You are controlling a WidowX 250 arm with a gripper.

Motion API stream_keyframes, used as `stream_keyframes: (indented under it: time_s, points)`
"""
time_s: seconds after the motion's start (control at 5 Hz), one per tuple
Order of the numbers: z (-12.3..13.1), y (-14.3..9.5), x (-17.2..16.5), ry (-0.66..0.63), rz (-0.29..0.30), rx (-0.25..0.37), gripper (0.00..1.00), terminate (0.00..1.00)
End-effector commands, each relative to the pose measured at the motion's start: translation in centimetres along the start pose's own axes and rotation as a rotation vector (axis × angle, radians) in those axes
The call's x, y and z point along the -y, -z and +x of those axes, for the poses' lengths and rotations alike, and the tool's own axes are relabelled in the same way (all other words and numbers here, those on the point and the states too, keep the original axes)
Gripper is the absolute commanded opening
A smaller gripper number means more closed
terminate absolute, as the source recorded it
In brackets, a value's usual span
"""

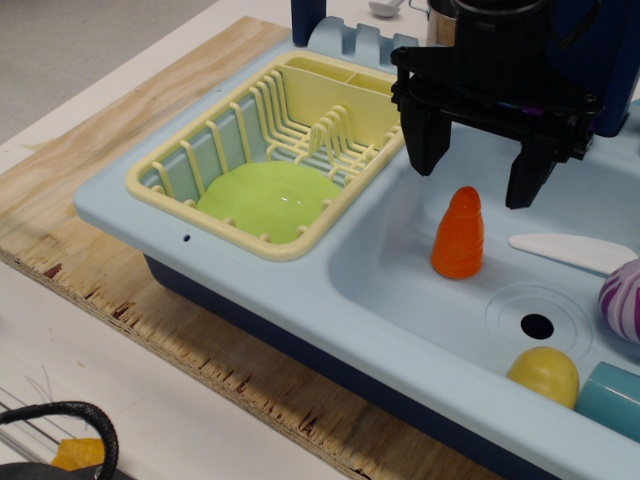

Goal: Put carrot on plate

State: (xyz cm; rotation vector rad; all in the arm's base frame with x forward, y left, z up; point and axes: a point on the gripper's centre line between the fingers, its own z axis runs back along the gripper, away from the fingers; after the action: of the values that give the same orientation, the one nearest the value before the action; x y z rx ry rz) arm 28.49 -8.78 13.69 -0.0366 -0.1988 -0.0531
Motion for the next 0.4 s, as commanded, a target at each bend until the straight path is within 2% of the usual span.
stream_keyframes:
  time_s: [0.0, 0.2]
  points:
    - [0.00, 0.00, 0.00, 0.000, 0.000, 0.000, 1.00, 0.00]
    - [0.26, 0.73, 0.16, 0.003, -0.005, 0.004, 1.00, 0.00]
